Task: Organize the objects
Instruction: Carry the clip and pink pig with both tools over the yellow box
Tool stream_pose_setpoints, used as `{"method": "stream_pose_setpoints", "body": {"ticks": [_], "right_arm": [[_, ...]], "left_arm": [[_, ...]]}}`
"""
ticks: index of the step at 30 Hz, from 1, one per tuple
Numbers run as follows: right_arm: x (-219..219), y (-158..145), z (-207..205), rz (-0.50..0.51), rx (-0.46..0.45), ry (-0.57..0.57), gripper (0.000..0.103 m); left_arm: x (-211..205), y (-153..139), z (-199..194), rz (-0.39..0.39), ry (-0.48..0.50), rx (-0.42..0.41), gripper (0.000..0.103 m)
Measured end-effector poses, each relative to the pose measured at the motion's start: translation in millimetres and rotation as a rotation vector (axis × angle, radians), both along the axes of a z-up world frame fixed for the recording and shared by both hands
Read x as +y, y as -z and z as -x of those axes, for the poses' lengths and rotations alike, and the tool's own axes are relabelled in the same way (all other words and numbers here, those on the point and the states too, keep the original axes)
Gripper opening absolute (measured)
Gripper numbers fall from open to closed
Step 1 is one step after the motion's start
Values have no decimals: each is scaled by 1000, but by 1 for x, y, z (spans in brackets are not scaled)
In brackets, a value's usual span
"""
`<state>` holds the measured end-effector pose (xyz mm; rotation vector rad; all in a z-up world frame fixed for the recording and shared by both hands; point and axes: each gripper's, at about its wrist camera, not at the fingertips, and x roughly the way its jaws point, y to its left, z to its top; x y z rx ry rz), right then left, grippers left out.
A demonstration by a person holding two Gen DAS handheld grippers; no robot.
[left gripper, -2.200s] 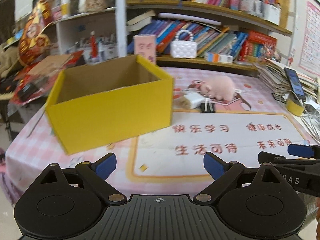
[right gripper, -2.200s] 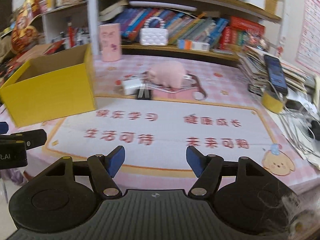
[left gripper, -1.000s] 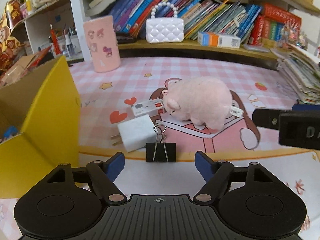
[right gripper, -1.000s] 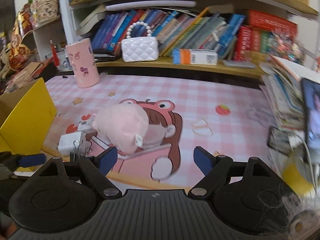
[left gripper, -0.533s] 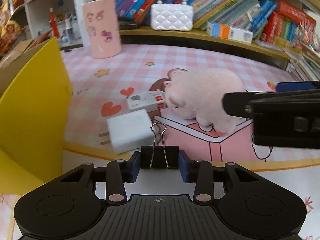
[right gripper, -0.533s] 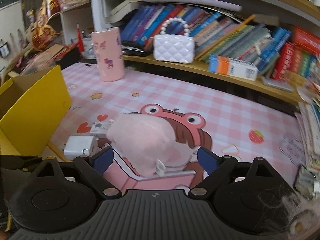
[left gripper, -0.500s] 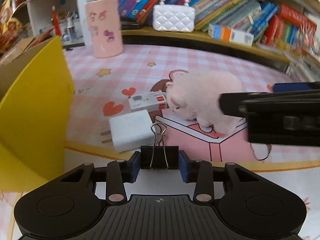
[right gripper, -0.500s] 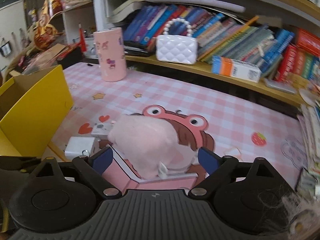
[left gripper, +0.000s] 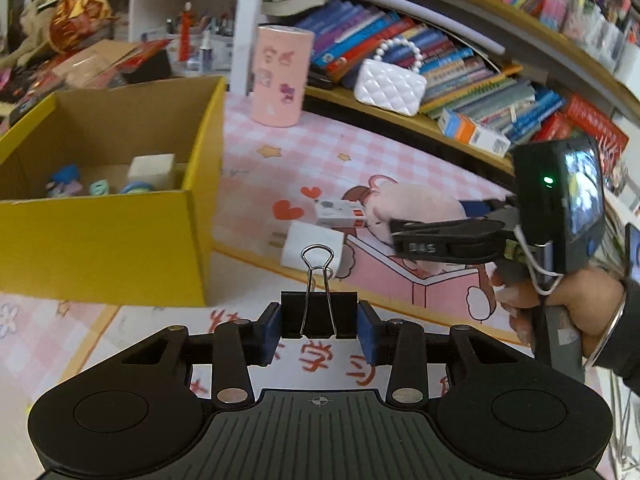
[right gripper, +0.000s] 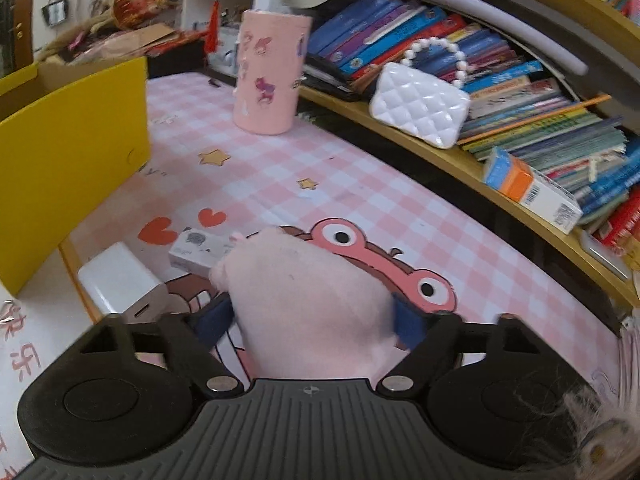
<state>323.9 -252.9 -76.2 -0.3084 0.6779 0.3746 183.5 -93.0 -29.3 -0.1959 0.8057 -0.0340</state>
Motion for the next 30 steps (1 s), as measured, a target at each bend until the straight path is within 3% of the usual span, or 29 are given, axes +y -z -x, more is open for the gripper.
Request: {"method": "stream_pose_setpoints", "body": {"ticks": [3, 14, 22, 30], "right_arm": [[-9, -7, 7, -48, 29, 29, 69], [-23, -47, 100, -206, 75, 223, 68], [17, -54, 161, -262, 137, 237, 69], [79, -48, 202, -231, 188, 207, 69]], "left_arm": [[5, -4, 7, -4, 3, -14, 38], [26, -10, 33, -46, 40, -71, 38], [64, -7, 56, -44, 75, -66, 38], [119, -9, 86, -24, 76, -68, 38]]}}
